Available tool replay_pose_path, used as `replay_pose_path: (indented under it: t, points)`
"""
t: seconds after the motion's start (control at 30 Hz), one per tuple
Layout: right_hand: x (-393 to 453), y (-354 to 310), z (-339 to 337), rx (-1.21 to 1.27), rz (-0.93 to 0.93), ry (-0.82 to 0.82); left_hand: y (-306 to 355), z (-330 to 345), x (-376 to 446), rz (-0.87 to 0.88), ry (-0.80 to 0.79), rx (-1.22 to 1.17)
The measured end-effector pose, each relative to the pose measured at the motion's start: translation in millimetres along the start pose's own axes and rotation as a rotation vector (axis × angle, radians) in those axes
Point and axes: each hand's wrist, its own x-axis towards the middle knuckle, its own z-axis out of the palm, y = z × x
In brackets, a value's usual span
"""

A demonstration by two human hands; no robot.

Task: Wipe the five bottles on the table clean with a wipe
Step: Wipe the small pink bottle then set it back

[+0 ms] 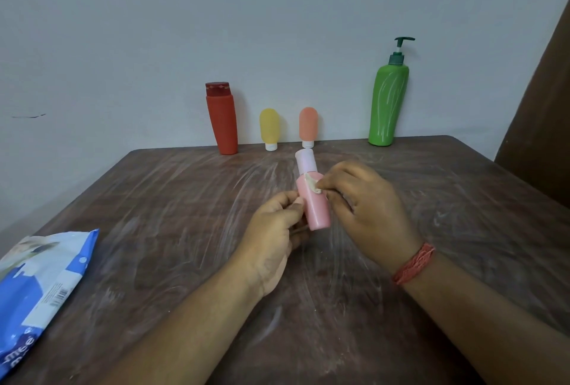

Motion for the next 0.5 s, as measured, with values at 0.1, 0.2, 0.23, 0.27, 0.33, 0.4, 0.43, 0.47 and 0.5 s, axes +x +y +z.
replay_pose_path:
  t: [0.1,0.2,0.23,0.27,0.33,0.4,0.43,0.47,0.5]
  points:
    - [0.1,1.8,-0.8,0.019,0.003,-0.013,-0.1,-0.4,0.7,0.004,0.031,0.01]
    - [-2.6,0.8,0.0,0.071,-0.024,-0.093,4.2,-4.0,3.3,-0.019,0.096,-0.113]
    - [-3.5,-0.7,1.4,0.083,-0.044,-0.13,6.3,-6.4,5.0,-0.025,0.125,-0.159]
    - [-4.1,-2.1,3.2,0.1,-0.062,-0.155,7.6,-9.3,6.5,-0.029,0.148,-0.191]
    - [-4.0,-3.5,5.4,0.129,-0.058,-0.137,7.4,-11.6,7.1,-0.044,0.145,-0.221]
    - [-3.0,-2.6,4.2,0.139,0.0,-0.057,4.4,-8.6,5.0,-0.064,0.095,-0.215]
    - [-2.4,-1.4,2.8,0.147,0.031,-0.024,3.2,-6.4,3.9,-0.066,0.077,-0.211]
    - [-2.5,-0.1,1.4,0.155,0.046,-0.007,3.0,-4.4,3.4,-0.06,0.074,-0.213]
    - [-3.1,0.6,0.5,0.153,0.035,-0.004,3.8,-3.1,3.7,-0.051,0.088,-0.223]
